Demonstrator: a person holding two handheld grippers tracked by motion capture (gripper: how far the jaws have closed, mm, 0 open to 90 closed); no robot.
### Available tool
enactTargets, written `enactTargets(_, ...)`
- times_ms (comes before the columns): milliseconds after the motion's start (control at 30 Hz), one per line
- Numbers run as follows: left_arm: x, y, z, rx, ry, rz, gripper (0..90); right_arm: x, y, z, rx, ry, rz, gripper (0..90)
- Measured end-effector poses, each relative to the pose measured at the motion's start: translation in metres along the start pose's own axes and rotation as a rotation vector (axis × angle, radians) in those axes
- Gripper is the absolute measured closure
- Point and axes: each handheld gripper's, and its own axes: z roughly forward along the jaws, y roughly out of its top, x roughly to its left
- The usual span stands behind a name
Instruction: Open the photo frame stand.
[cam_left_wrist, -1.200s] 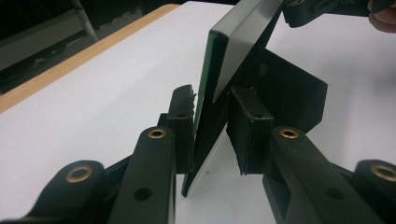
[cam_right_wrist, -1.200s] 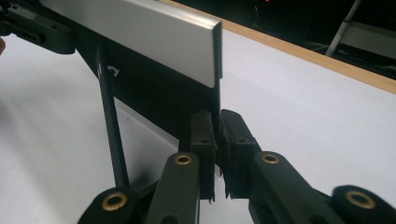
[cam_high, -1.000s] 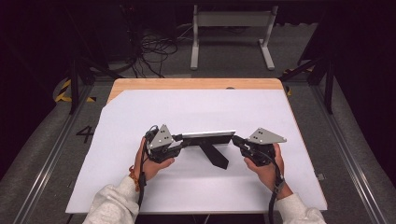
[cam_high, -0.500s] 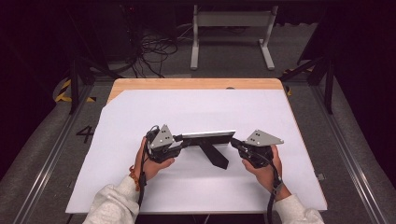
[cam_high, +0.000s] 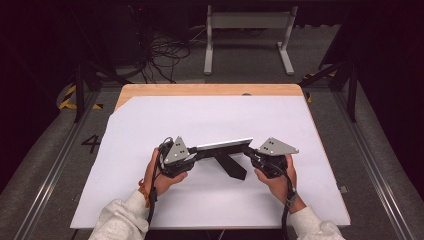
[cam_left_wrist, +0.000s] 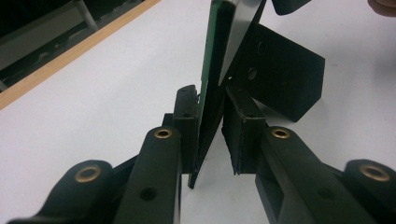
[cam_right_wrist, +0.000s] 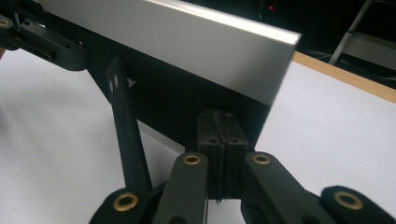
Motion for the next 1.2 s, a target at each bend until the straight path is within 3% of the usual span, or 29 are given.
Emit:
enactTargets(467,-0.0069,0.0017,0.0005,0.004,0.002,0.016,78.5,0.0075,0.0073,0.0030,-0.024,0.006,-0.025,89.1)
enactTargets(1200,-0.0094,0.0024,0.0016,0.002,-0.016,0.025,80.4,0.0045,0.0070,0.0062,-0.023,0.011,-0.017,89.2)
